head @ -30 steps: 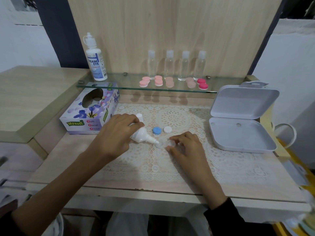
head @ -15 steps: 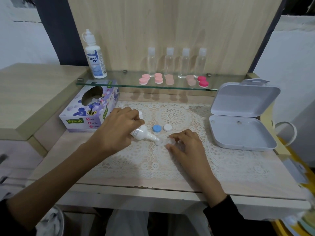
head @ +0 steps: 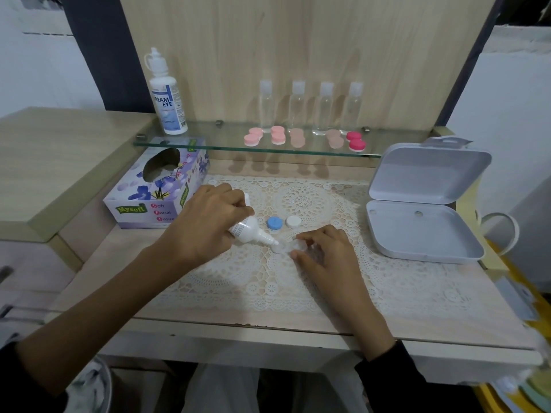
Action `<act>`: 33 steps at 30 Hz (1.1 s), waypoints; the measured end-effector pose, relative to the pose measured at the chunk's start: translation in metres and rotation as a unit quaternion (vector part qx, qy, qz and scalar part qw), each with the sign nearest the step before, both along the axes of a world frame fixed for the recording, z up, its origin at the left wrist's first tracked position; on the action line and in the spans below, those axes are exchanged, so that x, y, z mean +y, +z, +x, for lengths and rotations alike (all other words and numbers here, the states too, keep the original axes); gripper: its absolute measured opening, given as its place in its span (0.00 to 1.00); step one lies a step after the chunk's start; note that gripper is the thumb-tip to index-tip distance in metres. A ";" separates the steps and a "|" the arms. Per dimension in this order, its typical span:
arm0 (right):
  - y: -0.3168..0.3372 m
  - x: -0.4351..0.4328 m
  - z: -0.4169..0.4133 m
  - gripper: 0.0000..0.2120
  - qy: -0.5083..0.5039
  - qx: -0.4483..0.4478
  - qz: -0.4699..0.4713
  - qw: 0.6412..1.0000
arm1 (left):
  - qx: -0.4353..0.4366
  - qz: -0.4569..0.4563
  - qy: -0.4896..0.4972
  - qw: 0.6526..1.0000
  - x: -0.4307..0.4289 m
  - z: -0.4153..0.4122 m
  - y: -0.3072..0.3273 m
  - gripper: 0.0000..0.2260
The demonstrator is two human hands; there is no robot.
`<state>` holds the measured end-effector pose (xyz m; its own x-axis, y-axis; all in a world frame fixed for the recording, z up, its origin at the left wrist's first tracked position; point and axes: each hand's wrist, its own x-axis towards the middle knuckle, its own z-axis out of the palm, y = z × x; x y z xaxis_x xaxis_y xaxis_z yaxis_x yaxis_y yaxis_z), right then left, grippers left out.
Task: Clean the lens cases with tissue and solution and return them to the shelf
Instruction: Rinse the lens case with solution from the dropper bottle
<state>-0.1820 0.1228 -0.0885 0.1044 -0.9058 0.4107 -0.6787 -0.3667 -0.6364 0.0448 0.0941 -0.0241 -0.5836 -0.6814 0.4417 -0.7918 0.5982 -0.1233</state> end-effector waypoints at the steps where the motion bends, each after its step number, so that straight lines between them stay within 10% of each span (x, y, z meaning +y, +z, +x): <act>1: 0.000 0.000 0.000 0.13 0.000 0.000 -0.001 1.000 | 0.002 0.003 0.000 1.000 0.000 0.000 0.000 0.24; 14: 0.000 -0.001 0.000 0.12 -0.002 -0.001 -0.004 1.000 | 0.082 0.053 0.026 0.995 0.005 0.004 -0.009 0.27; 33: 0.002 0.001 0.001 0.12 0.001 -0.001 -0.010 1.000 | -0.028 -0.013 0.001 1.000 0.000 -0.025 0.002 0.26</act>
